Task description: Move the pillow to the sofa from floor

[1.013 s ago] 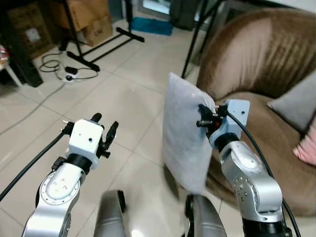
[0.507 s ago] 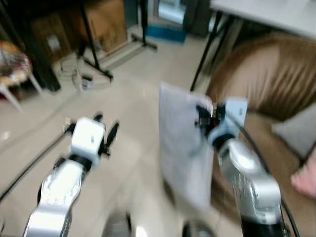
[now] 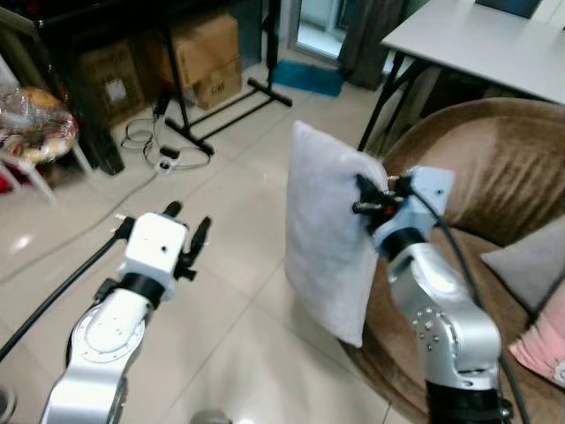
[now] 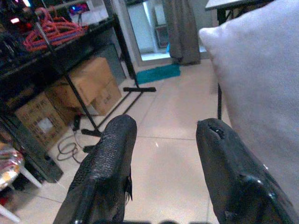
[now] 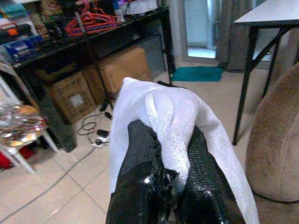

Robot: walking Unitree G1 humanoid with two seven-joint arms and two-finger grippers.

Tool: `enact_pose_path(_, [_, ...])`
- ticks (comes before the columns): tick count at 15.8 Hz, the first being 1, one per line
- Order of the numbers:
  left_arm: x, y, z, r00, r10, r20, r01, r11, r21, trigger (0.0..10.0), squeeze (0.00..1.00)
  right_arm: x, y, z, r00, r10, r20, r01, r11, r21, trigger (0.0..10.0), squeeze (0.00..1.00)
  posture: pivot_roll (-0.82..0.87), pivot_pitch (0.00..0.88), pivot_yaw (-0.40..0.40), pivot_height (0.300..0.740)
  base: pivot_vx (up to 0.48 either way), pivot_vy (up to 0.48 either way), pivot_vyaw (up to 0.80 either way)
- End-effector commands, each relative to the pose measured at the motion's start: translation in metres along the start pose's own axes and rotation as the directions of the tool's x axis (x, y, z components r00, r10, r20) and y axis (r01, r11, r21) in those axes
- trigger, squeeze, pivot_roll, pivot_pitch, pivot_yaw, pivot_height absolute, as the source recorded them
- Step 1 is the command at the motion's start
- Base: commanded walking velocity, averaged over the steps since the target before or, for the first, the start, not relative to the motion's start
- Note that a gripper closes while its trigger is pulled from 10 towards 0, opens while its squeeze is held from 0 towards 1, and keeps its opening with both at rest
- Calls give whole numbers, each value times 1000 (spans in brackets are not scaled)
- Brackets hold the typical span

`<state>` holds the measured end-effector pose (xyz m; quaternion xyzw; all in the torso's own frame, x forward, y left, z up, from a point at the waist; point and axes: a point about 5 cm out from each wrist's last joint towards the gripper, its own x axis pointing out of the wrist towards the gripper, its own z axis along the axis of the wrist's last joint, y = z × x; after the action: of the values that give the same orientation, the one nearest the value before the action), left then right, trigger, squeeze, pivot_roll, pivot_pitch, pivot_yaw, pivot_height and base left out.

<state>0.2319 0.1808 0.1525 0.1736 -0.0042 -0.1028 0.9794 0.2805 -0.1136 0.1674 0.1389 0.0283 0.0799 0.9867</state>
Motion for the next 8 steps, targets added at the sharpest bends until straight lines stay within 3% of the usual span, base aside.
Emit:
enact_pose_path(1, [4,-1,5,1000,-3,18,3,1000,5,10000,0,-1,-5,11,998,-26,48,25,999,21,10000,0,41,0,-46,740,0,0,-800])
enact_pose_path(4, [5,-2,7,999,-15,31,15,1000,-5,10000,0,-1,-5,10,998,-27,49,25,999,27,10000,0,41,0,-46,740,0,0,-800])
enact_pose_path(8, [6,-3,12,998,-22,51,24,999,-39,10000,0,0,-3,12,998,2,61,-3,1000,14,10000,0,41,0,-46,740,68,0,0])
